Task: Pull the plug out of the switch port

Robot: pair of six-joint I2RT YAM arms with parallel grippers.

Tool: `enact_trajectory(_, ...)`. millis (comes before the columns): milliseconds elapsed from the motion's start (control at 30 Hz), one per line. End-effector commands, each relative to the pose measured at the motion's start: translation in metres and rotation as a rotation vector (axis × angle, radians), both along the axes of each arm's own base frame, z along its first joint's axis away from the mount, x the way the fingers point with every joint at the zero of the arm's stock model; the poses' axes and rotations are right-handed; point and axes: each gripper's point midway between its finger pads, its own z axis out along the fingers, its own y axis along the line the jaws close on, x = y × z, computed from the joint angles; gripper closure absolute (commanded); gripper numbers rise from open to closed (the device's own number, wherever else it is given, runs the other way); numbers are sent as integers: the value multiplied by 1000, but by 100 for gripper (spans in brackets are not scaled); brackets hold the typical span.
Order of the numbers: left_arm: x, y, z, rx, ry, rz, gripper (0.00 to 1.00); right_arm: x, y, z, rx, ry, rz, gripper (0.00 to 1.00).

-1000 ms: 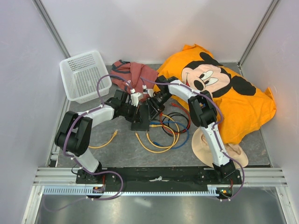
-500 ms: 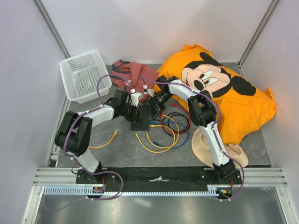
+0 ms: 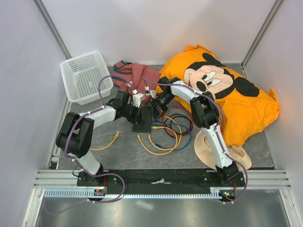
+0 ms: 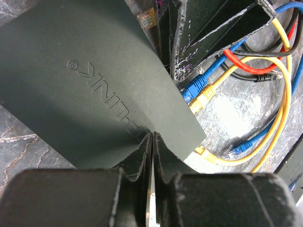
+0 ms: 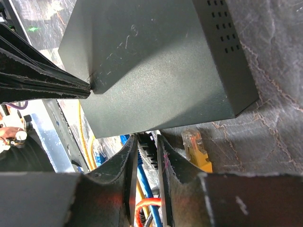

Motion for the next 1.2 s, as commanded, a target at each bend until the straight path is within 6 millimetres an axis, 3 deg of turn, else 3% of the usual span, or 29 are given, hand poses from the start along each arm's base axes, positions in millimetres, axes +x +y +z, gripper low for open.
enact_trajectory(0,0,9,-14,55,20,8,90,6,-7,-34,-106,-80,37,74)
enact_trajectory(233,0,9,-14,56,22,10,90,9,-15,-42,-169,-112,38,90)
enact_trajectory(467,0,9,-13,56,20,10,89,10,-25,-50,-221,-133,45,99)
enact_trajectory(633,1,9,-14,58,20,8,89,14,-35,-57,-275,-162,50,100)
enact_trajectory(933,1,8,-14,58,22,9,89,-13,-64,-80,-337,-66,97,100)
enact_trajectory(1167,1,8,-15,62,25,10,89,-16,-88,-97,-379,-11,97,100)
